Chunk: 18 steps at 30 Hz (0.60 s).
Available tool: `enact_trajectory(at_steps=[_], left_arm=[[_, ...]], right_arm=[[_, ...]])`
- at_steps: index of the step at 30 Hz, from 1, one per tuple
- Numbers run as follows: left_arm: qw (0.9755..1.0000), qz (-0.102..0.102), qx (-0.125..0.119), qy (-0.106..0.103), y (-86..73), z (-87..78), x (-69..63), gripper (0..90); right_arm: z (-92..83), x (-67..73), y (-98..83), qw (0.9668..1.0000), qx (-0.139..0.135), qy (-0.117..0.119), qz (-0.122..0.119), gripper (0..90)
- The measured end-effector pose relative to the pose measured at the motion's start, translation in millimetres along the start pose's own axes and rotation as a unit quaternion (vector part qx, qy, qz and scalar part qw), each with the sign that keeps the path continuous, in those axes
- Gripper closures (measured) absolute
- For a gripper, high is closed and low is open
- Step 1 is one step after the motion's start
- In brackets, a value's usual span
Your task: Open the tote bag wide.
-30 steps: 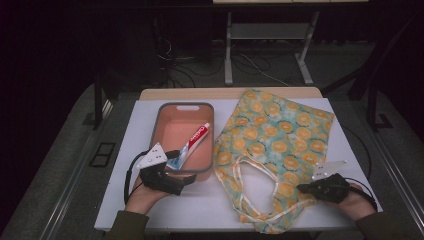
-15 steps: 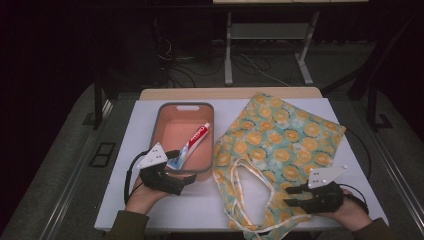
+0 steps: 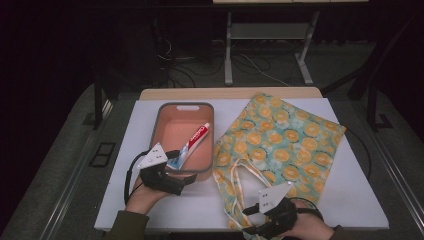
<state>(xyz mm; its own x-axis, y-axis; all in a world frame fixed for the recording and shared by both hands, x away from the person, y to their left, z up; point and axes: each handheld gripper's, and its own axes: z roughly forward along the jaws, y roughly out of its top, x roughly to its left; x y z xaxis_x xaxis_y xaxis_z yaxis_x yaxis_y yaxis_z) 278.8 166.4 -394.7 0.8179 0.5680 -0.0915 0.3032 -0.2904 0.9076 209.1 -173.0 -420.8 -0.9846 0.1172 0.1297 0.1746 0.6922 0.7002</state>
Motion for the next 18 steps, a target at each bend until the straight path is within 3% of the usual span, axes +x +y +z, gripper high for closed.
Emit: enact_trajectory(at_steps=[6, 7, 8, 10, 13, 18], left_arm=[[1.0000, 0.000, 0.000, 0.000, -0.1, -0.1, 0.0, 0.0], [1.0000, 0.000, 0.000, 0.000, -0.1, -0.1, 0.0, 0.0], [1.0000, -0.001, -0.001, 0.000, -0.1, -0.1, 0.0, 0.0], [1.0000, -0.002, -0.002, -0.001, -0.2, -0.2, 0.1, 0.0], [1.0000, -0.002, -0.003, -0.002, -0.3, -0.4, 0.3, 0.0], [1.0000, -0.004, -0.005, -0.001, -0.4, -0.7, 0.5, 0.0]], right_arm=[[19.2, 1.7, 4.1, 0.9995, 0.029, 0.008, -0.012, 54.5], [21.7, 1.4, 4.3, 0.9994, 0.032, 0.007, -0.014, 59.0], [25.7, 0.6, 5.0, 0.9990, 0.040, 0.008, -0.015, 69.3], [26.9, -0.4, 5.2, 0.9991, 0.038, 0.009, -0.015, 80.8], [24.5, -1.6, 4.8, 0.9993, 0.033, 0.008, -0.014, 86.9], [14.9, -7.2, 4.1, 0.9999, 0.011, 0.000, -0.004, 88.3]])
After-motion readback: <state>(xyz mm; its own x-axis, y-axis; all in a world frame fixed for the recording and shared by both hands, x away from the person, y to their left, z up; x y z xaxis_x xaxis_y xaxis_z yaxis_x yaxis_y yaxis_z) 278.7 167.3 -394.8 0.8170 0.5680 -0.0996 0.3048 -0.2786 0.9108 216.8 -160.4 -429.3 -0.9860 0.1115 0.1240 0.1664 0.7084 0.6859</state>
